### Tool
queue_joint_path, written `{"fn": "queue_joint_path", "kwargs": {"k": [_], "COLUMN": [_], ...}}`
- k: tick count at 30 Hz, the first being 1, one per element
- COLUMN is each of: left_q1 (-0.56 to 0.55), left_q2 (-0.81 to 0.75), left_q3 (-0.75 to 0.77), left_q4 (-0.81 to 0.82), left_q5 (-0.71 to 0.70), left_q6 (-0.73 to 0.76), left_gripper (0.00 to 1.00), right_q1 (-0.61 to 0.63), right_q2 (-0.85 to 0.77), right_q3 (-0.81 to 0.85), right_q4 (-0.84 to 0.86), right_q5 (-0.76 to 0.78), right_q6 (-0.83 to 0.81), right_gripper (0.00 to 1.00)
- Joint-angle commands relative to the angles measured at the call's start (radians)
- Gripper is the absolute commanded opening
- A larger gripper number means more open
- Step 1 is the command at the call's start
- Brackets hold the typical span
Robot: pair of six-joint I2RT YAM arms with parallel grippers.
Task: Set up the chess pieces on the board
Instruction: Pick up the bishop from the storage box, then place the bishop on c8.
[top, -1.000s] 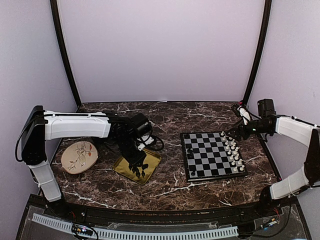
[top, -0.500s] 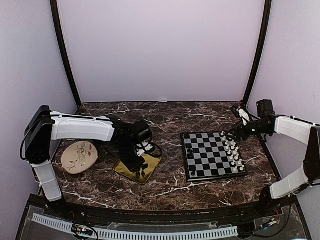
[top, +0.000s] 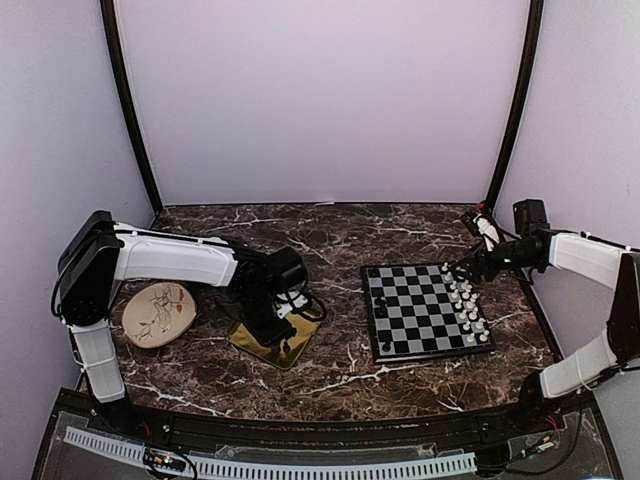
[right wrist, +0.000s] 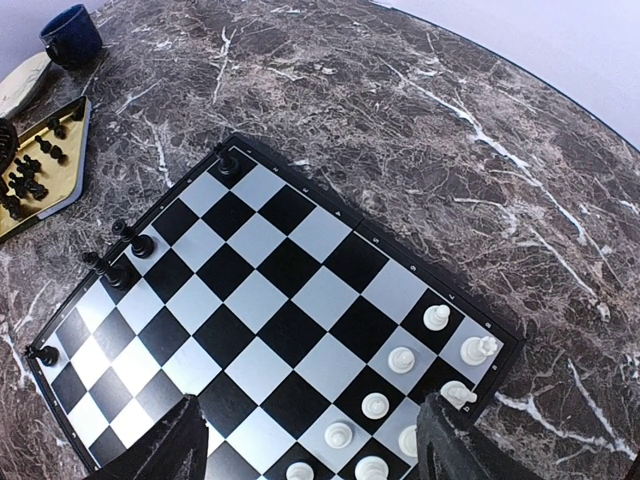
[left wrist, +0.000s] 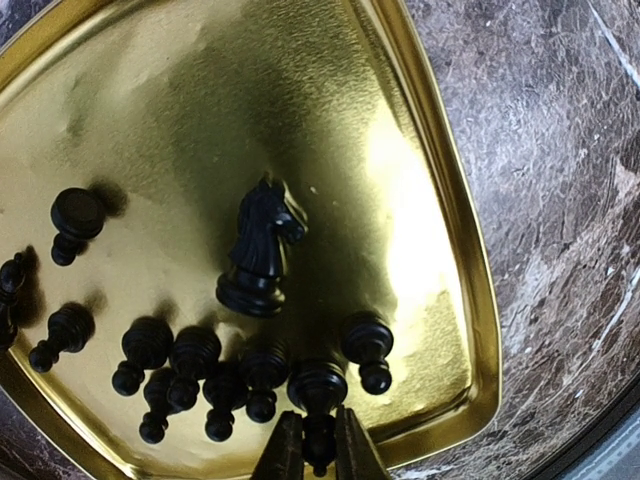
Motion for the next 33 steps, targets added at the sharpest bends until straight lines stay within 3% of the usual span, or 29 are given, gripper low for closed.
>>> {"fn": "queue_joint_path", "kwargs": {"k": [1, 24, 28, 33], "left_q1": [0.000, 0.000, 0.000, -0.006], "left_q2": [-0.003, -0.014, 0.013, 0.055], "left_q3": [0.017, 0.113, 0.171, 0.284], "left_q4": [-0.019, -0.079, -0.087, -0.043], "left_q5": [0.000, -0.087, -0.114, -0.047], "left_q6": [0.011, 0.034, 0.040, 0.040], "left_gripper": [0.09, 0.04, 0.04, 0.04], "right_q1": [0.005, 0.006, 0.006, 0.008], "right_q2": [0.003, 0.001, 0.003, 0.005], "right_q3": [0.026, 0.027, 0.027, 0.027], "right_q4": [0.004, 0.004, 0.003, 0.001], "right_q5": [0.010, 0.009, 0.007, 0.008], "right_q6": [-0.008, -0.007, -0.005, -0.007], "right_gripper": [0.72, 0.72, 0.72, 0.72]}}
